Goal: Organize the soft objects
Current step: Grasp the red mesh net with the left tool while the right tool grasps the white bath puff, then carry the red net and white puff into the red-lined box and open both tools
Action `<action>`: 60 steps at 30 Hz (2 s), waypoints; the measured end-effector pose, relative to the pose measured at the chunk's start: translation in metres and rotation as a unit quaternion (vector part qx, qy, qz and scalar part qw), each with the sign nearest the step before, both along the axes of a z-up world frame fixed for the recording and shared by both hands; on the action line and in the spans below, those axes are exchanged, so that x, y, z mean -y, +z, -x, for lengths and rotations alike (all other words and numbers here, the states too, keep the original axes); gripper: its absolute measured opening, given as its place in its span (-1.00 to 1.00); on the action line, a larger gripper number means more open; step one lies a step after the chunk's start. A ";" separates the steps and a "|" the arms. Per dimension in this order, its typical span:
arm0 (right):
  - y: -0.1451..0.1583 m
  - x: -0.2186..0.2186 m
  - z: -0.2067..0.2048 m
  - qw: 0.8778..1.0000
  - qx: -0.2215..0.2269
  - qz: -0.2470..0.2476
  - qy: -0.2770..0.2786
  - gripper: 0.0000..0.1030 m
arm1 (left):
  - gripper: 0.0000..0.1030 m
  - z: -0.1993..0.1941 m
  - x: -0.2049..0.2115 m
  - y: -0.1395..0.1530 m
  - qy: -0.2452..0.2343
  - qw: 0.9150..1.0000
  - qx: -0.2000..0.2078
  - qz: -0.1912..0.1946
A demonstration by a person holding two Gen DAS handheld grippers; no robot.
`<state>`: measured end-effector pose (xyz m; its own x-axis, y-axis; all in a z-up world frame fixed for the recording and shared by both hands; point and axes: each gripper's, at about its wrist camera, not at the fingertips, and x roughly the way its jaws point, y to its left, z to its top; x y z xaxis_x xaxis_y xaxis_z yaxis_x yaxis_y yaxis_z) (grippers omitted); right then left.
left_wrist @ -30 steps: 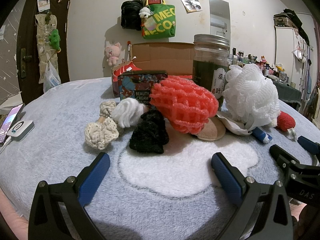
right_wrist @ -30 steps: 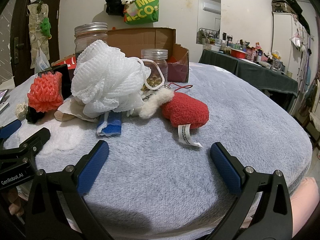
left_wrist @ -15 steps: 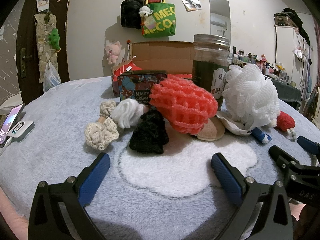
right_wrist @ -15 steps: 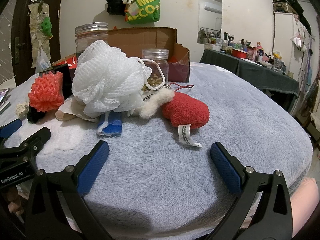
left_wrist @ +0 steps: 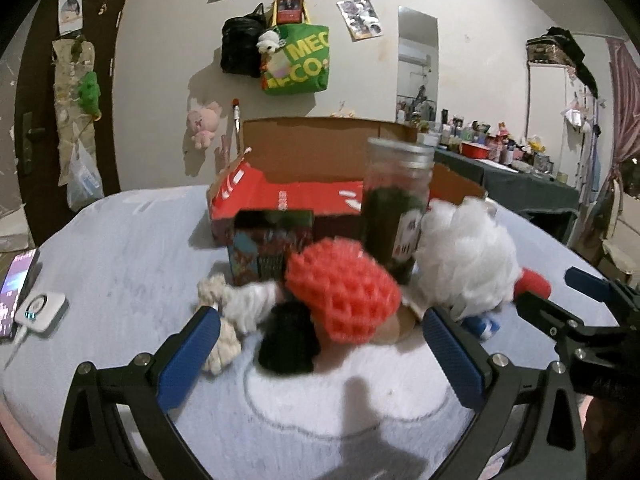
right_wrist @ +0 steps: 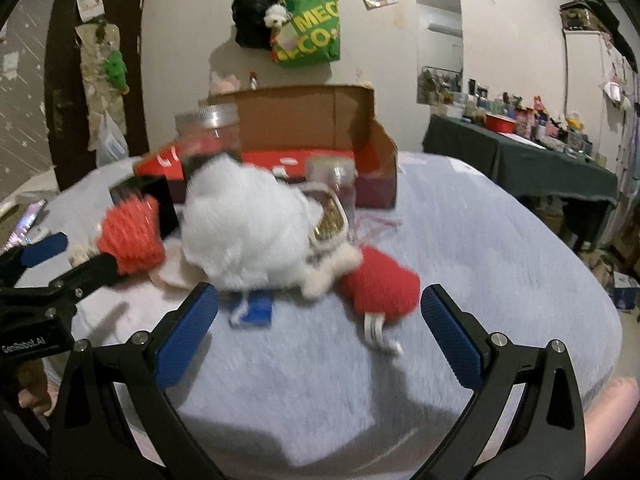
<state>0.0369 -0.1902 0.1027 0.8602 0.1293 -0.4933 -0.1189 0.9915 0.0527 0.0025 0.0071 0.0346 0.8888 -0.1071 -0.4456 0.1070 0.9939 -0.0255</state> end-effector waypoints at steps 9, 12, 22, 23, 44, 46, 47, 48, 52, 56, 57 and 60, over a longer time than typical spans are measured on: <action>0.020 -0.007 -0.041 0.996 -0.012 -0.031 0.082 1.00 | 0.90 -0.024 -0.002 0.019 -0.047 0.999 -0.019 0.004; 0.016 -0.010 -0.056 0.993 -0.033 -0.037 0.111 1.00 | 0.81 -0.036 -0.003 0.020 -0.066 0.997 -0.042 -0.001; -0.005 -0.021 -0.079 0.981 -0.083 -0.042 0.169 0.87 | 0.37 -0.050 0.001 0.009 -0.097 0.992 -0.078 -0.003; -0.006 -0.020 -0.080 0.981 -0.086 -0.045 0.169 0.83 | 0.36 -0.051 0.002 0.009 -0.099 0.992 -0.079 -0.004; 0.013 -0.006 -0.045 0.982 -0.046 -0.085 0.161 -0.20 | -0.24 -0.036 -0.010 0.034 -0.108 0.993 -0.053 0.010; 0.019 0.000 -0.042 0.983 -0.038 -0.085 0.156 -0.20 | -0.28 -0.036 -0.015 0.040 -0.104 0.993 -0.045 0.009; 0.021 0.002 -0.041 0.984 -0.035 -0.083 0.152 -0.20 | -0.30 -0.036 -0.017 0.043 -0.104 0.994 -0.044 0.010; 0.023 0.004 -0.040 0.985 -0.033 -0.082 0.151 -0.20 | -0.31 -0.037 -0.019 0.044 -0.104 0.994 -0.043 0.011; 0.034 0.013 -0.037 0.987 -0.017 -0.079 0.139 -0.20 | -0.35 -0.037 -0.027 0.053 -0.096 0.995 -0.031 0.005; 0.046 0.020 -0.037 0.989 0.003 -0.072 0.129 -0.20 | -0.37 -0.038 -0.034 0.060 -0.090 0.996 -0.018 0.000; 0.049 0.022 -0.037 0.989 0.006 -0.071 0.127 -0.20 | -0.37 -0.038 -0.035 0.062 -0.088 0.996 -0.015 -0.001; 0.057 0.027 -0.041 0.990 0.014 -0.068 0.120 -0.20 | -0.39 -0.040 -0.040 0.069 -0.085 0.996 -0.006 0.000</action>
